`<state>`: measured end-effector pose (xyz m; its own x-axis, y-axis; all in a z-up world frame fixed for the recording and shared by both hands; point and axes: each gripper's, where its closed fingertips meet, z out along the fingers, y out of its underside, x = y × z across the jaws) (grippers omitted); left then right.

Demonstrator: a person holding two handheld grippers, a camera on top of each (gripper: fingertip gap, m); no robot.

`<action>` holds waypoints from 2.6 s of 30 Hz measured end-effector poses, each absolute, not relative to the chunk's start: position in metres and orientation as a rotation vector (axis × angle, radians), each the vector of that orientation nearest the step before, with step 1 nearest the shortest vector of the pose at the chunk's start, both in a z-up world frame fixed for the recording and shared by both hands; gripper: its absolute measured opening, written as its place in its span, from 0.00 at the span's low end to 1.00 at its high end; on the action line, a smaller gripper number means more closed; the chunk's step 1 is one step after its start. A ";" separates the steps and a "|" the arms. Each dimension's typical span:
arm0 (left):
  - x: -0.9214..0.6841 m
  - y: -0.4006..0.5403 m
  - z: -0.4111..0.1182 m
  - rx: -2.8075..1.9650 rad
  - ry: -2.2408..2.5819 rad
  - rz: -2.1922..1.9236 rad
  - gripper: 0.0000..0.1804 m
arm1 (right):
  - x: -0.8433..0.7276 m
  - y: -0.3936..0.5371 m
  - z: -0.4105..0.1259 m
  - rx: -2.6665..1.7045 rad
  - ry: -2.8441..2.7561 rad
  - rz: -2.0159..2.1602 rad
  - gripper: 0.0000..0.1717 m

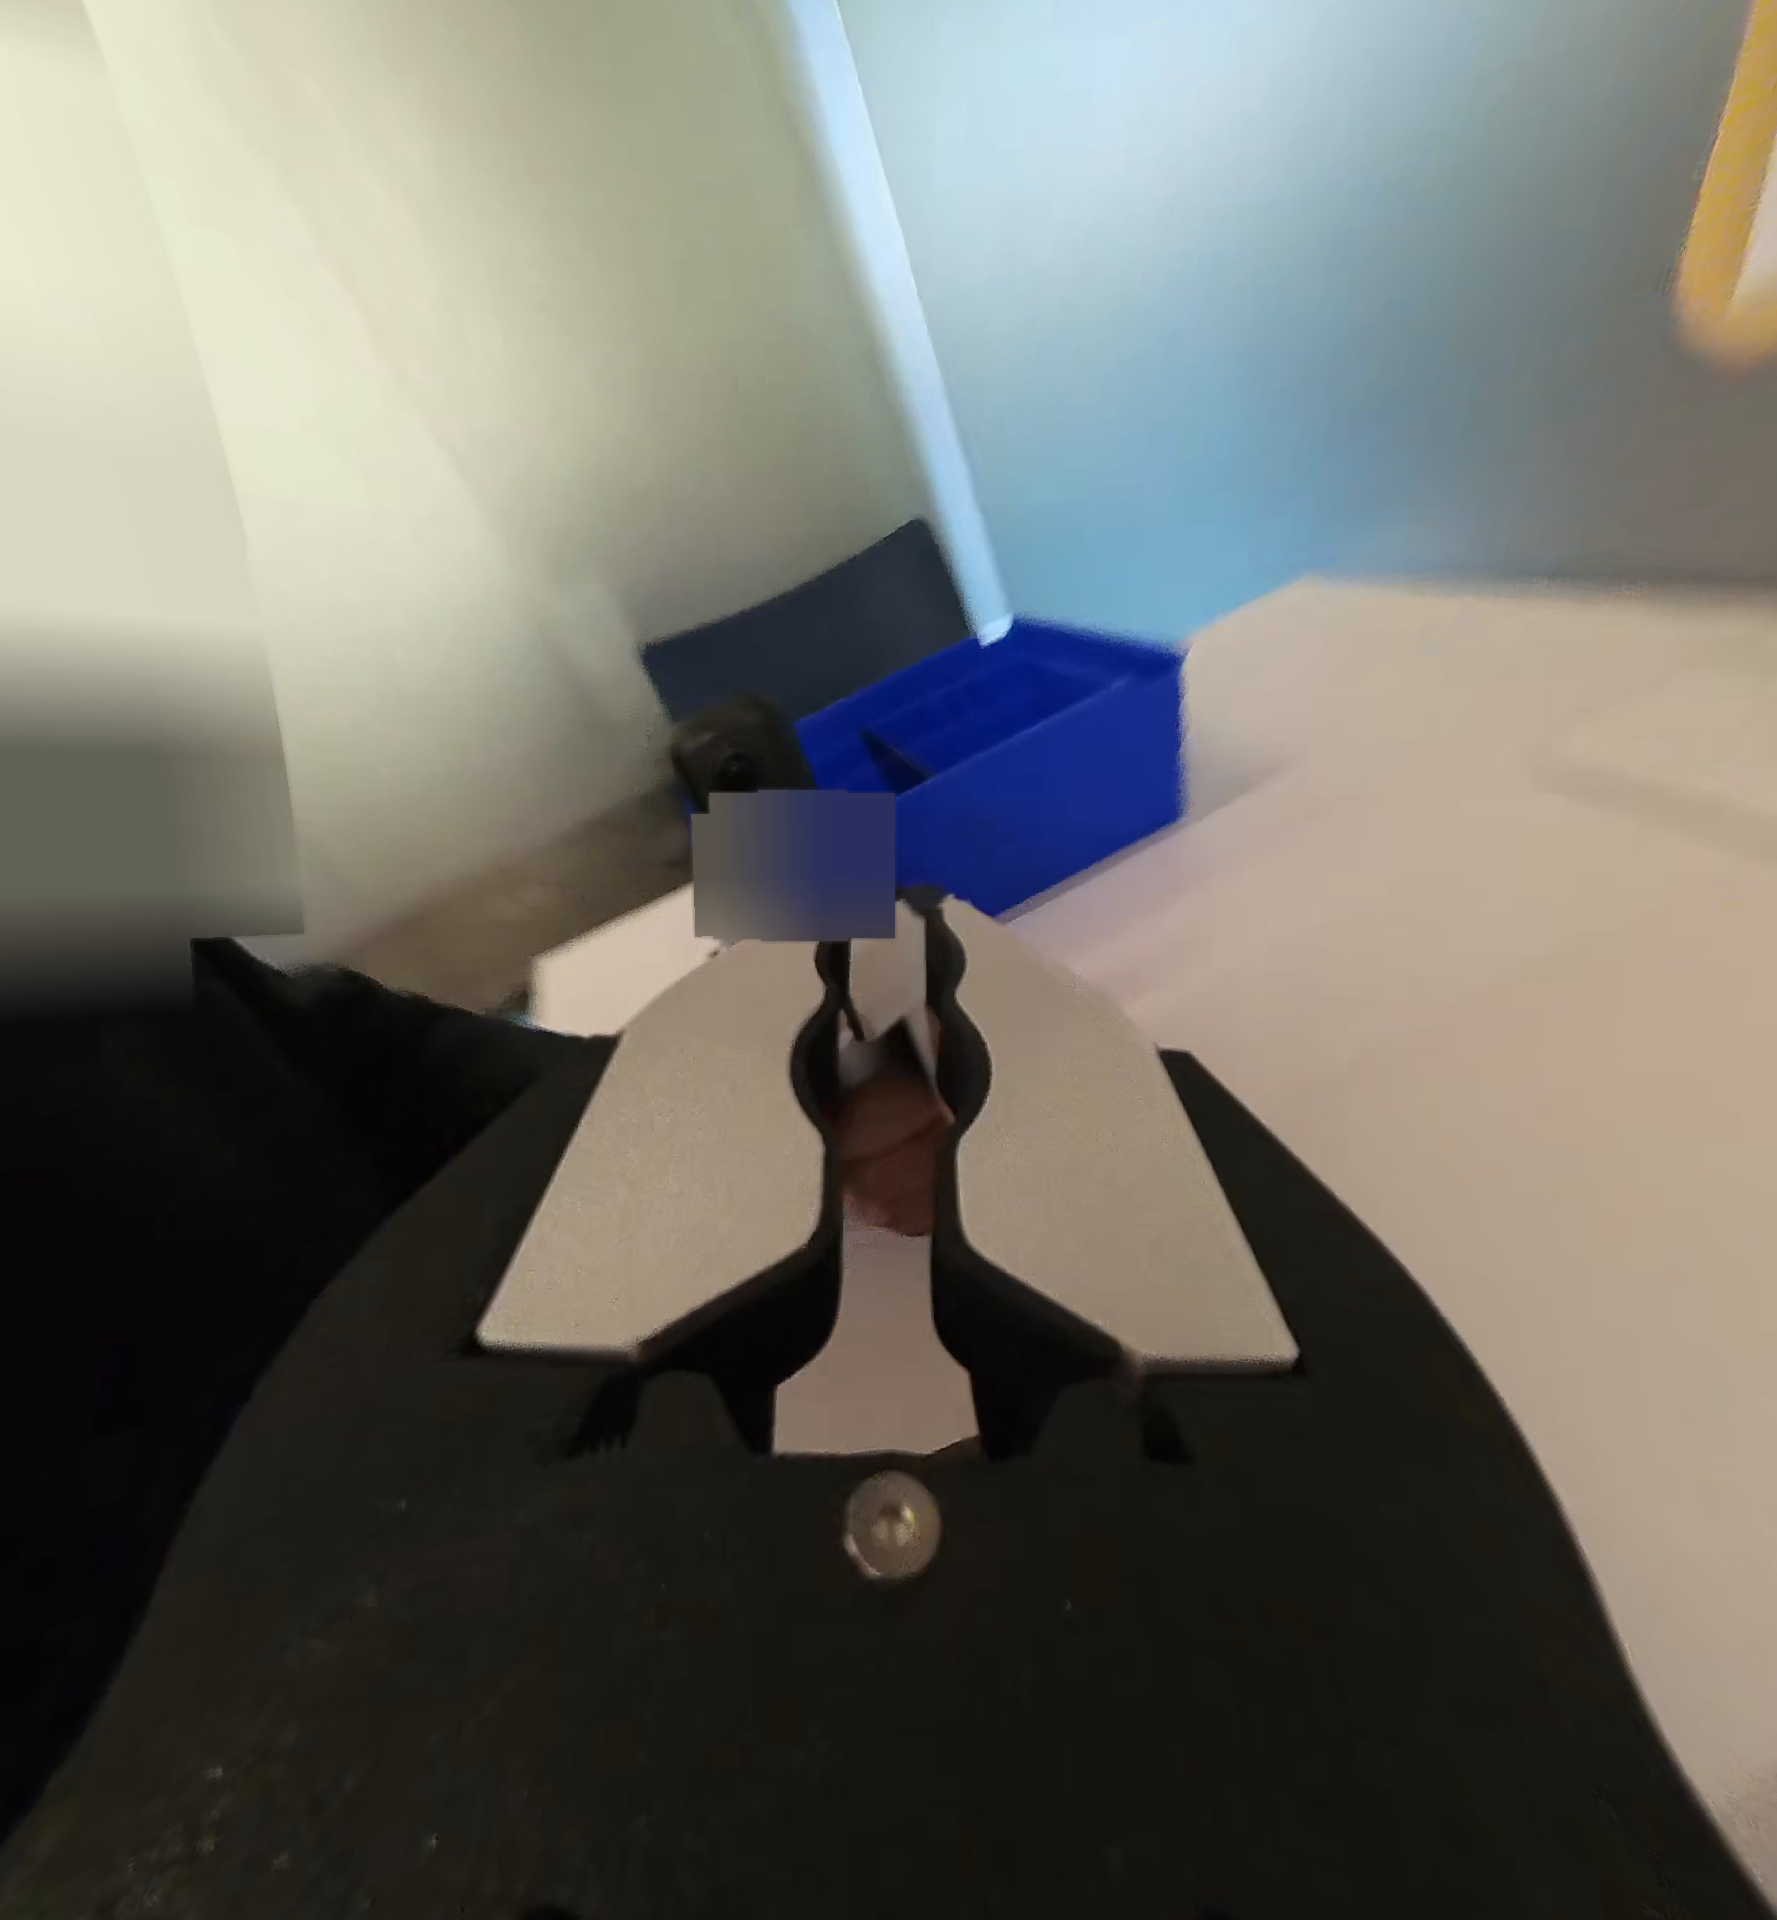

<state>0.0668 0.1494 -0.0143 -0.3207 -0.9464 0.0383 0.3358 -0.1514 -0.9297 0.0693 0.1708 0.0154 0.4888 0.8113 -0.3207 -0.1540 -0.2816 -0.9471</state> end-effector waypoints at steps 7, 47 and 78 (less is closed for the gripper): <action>0.069 0.163 -0.024 -0.900 1.180 -1.397 0.10 | 0.066 0.153 0.012 -1.635 -1.100 0.596 0.16; 0.076 0.180 -0.049 -0.772 1.446 -0.433 0.10 | 0.067 0.153 -0.045 -2.114 -0.788 0.848 0.10; 0.088 0.175 -0.059 -0.858 1.391 -0.572 0.10 | 0.076 0.147 -0.050 -2.233 -0.631 1.114 0.11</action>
